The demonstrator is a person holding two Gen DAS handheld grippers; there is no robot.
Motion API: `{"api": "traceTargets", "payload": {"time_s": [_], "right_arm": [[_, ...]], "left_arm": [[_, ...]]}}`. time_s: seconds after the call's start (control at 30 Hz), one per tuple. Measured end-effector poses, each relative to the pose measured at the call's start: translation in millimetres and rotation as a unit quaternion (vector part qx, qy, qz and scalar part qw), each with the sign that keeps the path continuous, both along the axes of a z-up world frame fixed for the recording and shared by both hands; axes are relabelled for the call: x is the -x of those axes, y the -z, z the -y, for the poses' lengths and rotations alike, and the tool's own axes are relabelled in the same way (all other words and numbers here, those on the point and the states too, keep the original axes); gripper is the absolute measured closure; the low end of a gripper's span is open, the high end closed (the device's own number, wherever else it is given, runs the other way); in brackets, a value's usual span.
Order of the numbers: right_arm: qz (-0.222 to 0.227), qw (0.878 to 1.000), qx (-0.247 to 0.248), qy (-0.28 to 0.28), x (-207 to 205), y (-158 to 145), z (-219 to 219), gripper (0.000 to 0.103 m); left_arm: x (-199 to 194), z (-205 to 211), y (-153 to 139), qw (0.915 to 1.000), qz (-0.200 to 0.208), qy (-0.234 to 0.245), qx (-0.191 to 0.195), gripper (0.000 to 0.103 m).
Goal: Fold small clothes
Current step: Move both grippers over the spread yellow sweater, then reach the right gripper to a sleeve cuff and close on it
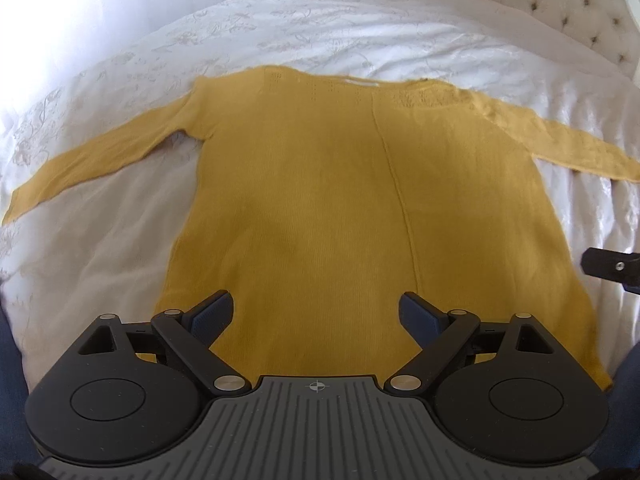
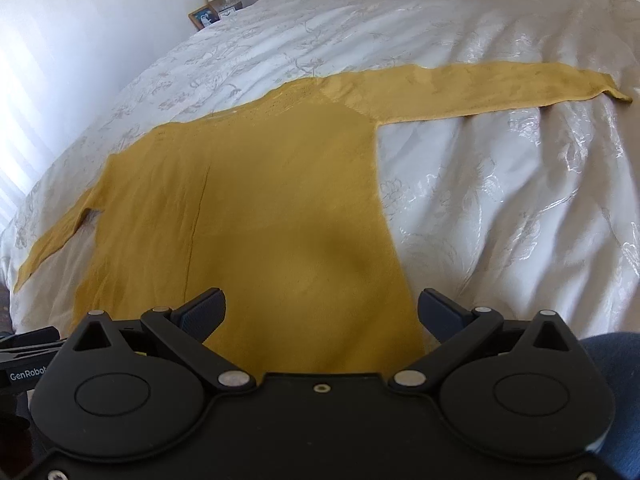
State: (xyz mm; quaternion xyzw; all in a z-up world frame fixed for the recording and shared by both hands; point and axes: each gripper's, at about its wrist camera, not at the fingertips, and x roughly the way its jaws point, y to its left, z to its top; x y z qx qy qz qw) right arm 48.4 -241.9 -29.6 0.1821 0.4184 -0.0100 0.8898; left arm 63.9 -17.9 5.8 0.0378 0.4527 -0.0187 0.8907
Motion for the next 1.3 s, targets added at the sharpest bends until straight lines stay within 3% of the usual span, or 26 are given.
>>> {"api": "traceTargets", "payload": {"time_s": [0.37, 0.53, 0.6, 0.73, 0.87, 1.3], "right_arm": [[0.055, 0.992, -0.058, 0.099, -36, -33, 112, 0.001], [0.064, 0.987, -0.023, 0.143, -51, -35, 163, 0.003], [0.063, 0.986, -0.016, 0.151, -56, -30, 181, 0.010], [0.050, 0.983, -0.002, 0.176, -68, -15, 218, 0.014], [0.035, 0.981, 0.014, 0.188, -81, 4, 259, 0.034], [0.057, 0.954, -0.027, 0.292, -113, 32, 368, 0.036]], "left_arm": [[-53, 13, -17, 0.9981, 0.049, -0.018, 0.035, 0.015], [-67, 19, -8, 0.9979, 0.047, -0.021, 0.040, 0.020], [-71, 22, -3, 0.9983, 0.044, -0.017, 0.036, 0.026], [-78, 29, 7, 0.9990, 0.039, -0.006, 0.020, 0.032], [-84, 32, 17, 0.9992, 0.036, 0.006, 0.015, 0.045], [-102, 33, 69, 0.9998, 0.017, 0.002, -0.005, 0.045]]}}
